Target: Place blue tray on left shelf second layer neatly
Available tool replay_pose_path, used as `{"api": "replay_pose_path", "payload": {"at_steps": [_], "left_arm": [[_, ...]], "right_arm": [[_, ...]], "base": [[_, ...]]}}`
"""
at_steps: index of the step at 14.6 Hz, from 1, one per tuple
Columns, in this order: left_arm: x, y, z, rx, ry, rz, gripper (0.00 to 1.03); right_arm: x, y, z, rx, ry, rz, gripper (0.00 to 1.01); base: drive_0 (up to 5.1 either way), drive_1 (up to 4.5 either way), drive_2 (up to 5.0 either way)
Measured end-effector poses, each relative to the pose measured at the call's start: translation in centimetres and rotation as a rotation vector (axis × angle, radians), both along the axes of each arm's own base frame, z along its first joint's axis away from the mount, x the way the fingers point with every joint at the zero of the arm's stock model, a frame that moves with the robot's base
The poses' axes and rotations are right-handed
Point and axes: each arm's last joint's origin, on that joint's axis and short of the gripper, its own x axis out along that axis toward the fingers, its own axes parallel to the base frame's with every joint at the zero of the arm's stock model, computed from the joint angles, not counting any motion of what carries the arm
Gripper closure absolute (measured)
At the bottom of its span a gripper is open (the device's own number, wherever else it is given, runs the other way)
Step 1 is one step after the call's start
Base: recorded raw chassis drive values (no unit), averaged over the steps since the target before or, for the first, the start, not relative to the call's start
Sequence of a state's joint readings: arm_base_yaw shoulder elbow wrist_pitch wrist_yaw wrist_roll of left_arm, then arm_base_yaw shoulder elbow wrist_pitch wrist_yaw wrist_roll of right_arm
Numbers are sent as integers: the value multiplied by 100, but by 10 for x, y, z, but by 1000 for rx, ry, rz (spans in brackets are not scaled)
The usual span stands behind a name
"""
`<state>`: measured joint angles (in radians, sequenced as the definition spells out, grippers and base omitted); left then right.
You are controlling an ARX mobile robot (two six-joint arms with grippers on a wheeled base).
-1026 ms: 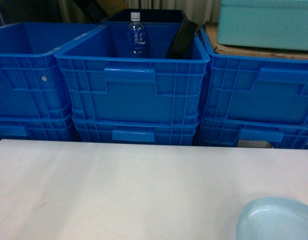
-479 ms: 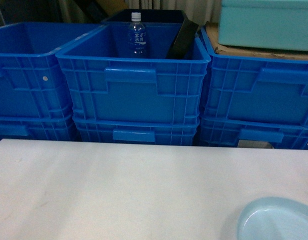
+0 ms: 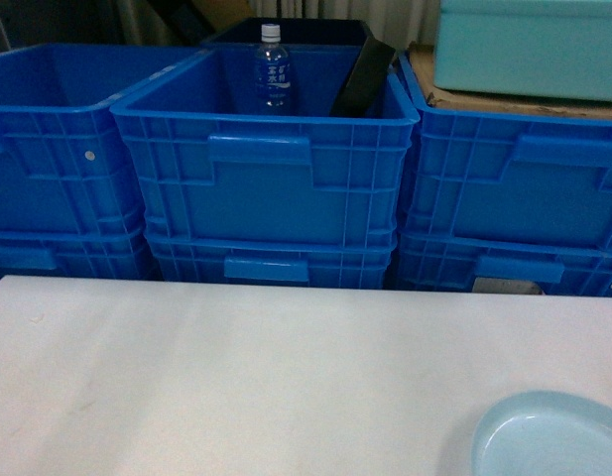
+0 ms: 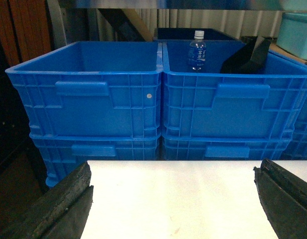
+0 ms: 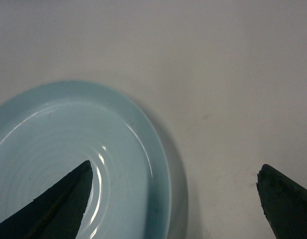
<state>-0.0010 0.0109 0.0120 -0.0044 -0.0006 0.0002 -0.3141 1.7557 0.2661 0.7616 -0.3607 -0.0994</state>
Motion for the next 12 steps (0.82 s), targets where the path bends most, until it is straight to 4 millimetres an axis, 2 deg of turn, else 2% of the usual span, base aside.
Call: {"api": "replay_pose_path", "payload": {"at_steps": [4,12], "left_arm": [[0,0,0,0,0,0,5],[0,0,0,0,0,0,5]], "right_arm": [[-9,11,-8,19,11,55,3],[-4,29,-17,58,12,61,3]], "base": [[0,0,0],[0,0,0]]}}
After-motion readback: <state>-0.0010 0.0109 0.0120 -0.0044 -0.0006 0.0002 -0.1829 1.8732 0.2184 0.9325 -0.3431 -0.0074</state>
